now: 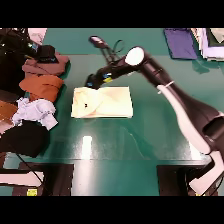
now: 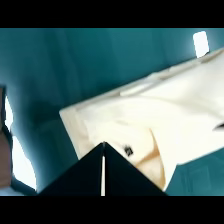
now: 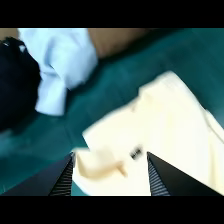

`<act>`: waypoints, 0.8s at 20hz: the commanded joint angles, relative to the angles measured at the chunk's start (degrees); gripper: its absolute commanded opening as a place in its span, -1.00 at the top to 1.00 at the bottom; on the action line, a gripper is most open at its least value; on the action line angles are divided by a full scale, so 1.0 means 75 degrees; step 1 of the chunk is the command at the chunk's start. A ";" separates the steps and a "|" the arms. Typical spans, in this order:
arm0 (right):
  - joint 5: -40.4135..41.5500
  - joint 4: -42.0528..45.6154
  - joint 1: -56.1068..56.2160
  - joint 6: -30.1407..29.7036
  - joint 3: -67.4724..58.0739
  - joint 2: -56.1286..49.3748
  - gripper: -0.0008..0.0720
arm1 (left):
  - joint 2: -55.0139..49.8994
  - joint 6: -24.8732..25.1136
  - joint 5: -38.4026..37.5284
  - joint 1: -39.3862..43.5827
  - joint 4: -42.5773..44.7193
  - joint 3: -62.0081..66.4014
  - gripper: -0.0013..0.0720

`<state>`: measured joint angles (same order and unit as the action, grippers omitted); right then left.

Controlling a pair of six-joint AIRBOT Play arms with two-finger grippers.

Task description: Fold the shirts.

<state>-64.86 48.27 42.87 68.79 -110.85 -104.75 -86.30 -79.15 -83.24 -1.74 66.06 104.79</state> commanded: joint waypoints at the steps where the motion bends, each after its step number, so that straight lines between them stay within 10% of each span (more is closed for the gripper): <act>1: -0.1291 0.0577 -0.1116 0.0283 0.1247 0.1052 -0.41 | 0.0510 0.0189 -0.0434 -0.0032 -0.0055 -0.0997 0.87; 3: -0.1218 0.0568 -0.1813 0.0283 0.2206 0.1649 -0.41 | 0.0831 0.0198 -0.0364 0.0102 -0.0256 -0.2177 0.84; 5: -0.0880 0.0562 -0.2378 0.0283 0.3101 0.2186 -0.41 | 0.1137 0.0254 -0.0140 0.0350 -0.0495 -0.3392 -0.45; 6: -0.0691 0.0560 -0.2600 0.0283 0.3491 0.2413 -0.40 | 0.1285 0.0434 0.0119 0.0525 -0.0638 -0.3975 -0.57; 16: -0.0020 0.0501 -0.3127 0.0300 0.5415 0.3308 -0.40 | 0.1501 0.0822 0.1463 0.1518 -0.0813 -0.6219 -0.45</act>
<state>-66.06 52.16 19.97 70.98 -72.66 -80.84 -75.26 -73.38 -74.96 8.91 60.01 60.84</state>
